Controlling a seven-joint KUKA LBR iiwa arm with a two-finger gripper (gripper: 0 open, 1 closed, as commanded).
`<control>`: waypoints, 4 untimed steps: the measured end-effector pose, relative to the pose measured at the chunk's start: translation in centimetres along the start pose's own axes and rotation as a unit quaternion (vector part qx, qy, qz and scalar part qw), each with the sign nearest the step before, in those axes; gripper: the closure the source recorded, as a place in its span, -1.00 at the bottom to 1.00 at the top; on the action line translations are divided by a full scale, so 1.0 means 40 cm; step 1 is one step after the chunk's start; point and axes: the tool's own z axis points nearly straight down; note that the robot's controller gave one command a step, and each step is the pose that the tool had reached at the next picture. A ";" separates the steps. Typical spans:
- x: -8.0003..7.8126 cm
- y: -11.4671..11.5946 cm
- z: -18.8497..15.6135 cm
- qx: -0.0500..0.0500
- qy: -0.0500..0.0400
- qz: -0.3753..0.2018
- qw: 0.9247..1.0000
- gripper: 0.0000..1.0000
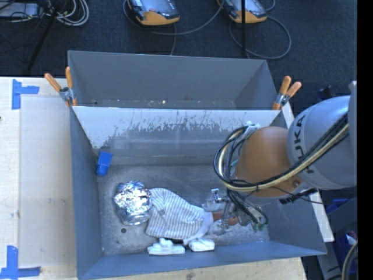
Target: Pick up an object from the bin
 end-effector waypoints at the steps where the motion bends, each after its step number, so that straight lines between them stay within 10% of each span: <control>1: 0.004 0.001 -0.056 0.000 0.002 0.000 1.000 1.00; 4: 0.000 0.001 -0.192 0.001 -0.003 -0.001 1.000 1.00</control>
Offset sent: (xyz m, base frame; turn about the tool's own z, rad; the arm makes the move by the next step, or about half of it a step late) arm -0.0001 -0.0001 0.0290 0.0000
